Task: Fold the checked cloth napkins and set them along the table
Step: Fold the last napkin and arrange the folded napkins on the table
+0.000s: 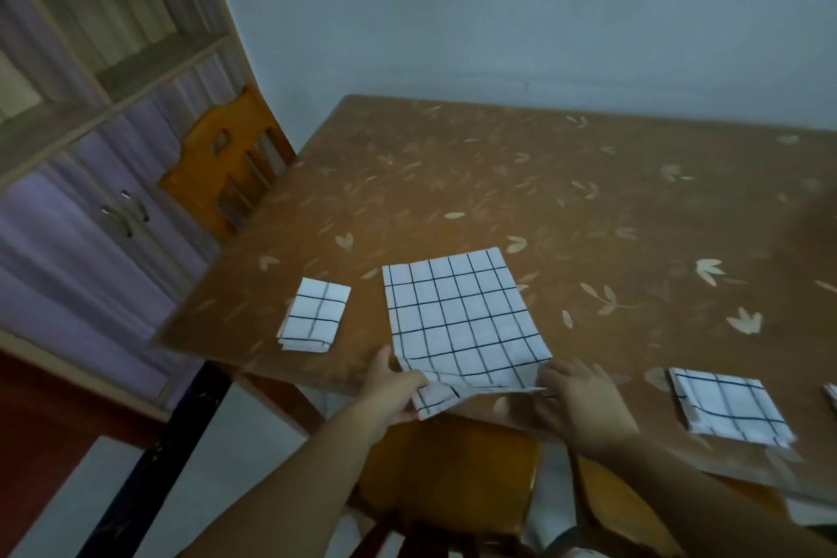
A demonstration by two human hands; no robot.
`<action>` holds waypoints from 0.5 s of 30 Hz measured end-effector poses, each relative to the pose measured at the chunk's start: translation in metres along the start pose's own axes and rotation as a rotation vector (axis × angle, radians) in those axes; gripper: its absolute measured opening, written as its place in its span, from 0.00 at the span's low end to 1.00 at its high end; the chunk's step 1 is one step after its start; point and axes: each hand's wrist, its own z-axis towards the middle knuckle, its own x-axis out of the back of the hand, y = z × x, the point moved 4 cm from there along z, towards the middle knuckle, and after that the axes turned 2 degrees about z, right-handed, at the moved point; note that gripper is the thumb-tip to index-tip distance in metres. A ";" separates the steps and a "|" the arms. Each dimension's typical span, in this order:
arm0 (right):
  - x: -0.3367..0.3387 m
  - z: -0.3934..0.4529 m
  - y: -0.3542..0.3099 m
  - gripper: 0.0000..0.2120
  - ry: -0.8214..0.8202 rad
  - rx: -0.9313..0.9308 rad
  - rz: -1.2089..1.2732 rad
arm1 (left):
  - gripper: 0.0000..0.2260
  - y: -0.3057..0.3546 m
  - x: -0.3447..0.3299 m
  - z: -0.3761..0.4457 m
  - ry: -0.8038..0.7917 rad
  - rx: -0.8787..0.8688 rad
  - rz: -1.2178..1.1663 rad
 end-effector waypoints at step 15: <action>0.032 -0.007 0.053 0.08 -0.201 -0.455 0.516 | 0.17 0.018 -0.035 0.027 -0.158 -0.033 0.192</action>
